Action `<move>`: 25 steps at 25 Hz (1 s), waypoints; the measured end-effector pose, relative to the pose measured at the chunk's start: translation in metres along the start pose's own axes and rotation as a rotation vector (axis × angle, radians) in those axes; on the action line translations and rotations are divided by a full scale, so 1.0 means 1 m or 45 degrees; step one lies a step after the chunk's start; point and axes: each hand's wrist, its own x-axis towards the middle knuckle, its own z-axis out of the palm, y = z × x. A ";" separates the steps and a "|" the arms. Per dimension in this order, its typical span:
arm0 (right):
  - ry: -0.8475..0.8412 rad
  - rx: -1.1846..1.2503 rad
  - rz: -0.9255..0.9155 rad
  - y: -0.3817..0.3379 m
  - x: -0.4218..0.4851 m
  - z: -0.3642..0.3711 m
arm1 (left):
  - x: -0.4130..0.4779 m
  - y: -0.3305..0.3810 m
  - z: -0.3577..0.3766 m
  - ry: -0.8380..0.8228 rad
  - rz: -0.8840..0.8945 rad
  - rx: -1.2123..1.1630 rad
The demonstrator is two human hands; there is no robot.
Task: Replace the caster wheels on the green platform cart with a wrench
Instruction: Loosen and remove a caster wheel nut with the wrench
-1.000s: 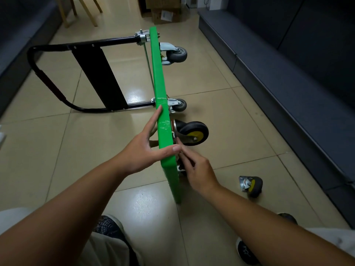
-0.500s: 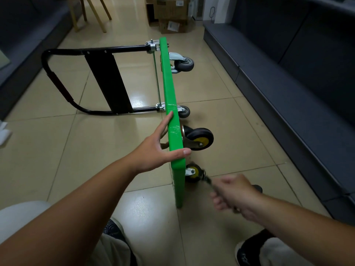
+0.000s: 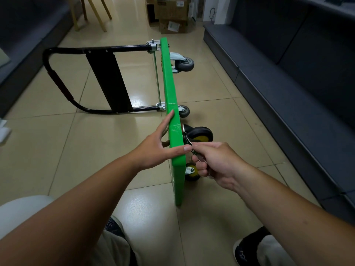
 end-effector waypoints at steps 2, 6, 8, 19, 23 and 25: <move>-0.022 0.001 0.002 0.000 0.000 -0.003 | 0.001 -0.001 0.000 -0.012 0.009 0.012; -0.087 -0.038 -0.023 -0.008 -0.001 0.003 | 0.002 -0.004 -0.001 -0.013 0.012 0.034; -0.093 -0.095 -0.045 -0.016 0.001 0.005 | 0.003 -0.005 -0.001 -0.015 0.014 0.043; 0.166 -0.856 -0.812 0.098 0.058 0.001 | -0.001 -0.003 -0.001 -0.013 -0.006 0.003; 0.195 -0.949 -0.950 0.111 0.073 -0.006 | 0.001 -0.001 -0.001 -0.004 -0.006 0.028; 0.181 -1.053 -1.009 0.109 0.063 -0.024 | 0.002 0.002 0.001 -0.005 -0.010 0.017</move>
